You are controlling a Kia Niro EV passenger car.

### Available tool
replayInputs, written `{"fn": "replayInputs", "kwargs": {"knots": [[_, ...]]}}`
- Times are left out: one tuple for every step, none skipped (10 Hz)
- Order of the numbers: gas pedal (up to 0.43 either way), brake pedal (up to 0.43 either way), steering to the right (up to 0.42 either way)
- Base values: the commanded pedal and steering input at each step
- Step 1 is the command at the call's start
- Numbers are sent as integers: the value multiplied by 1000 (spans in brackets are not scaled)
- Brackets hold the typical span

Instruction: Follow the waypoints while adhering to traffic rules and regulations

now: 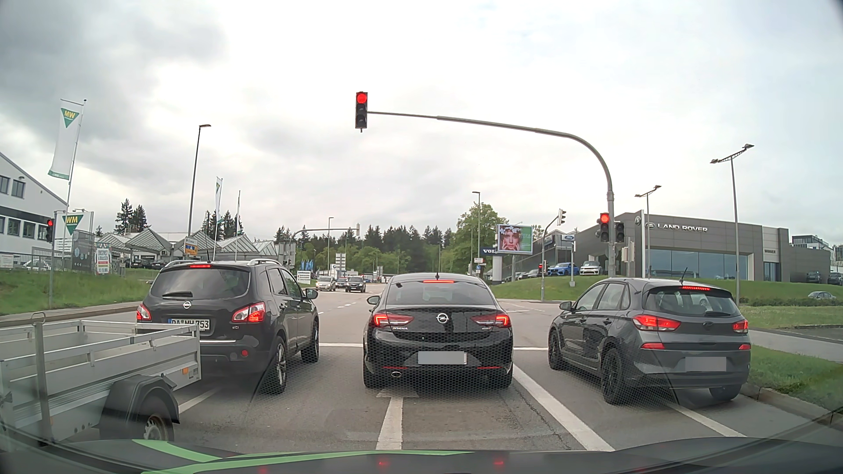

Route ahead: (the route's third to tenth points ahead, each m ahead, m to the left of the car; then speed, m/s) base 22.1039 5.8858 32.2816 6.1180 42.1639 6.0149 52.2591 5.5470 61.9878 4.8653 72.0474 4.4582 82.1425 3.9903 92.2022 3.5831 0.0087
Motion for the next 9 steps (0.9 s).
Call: {"fn": "replayInputs", "kwargs": {"knots": [[0, 0, 0], [0, 0, 0], [0, 0, 0], [0, 0, 0], [0, 0, 0], [0, 0, 0], [0, 0, 0], [0, 0, 0], [0, 0, 0]]}}
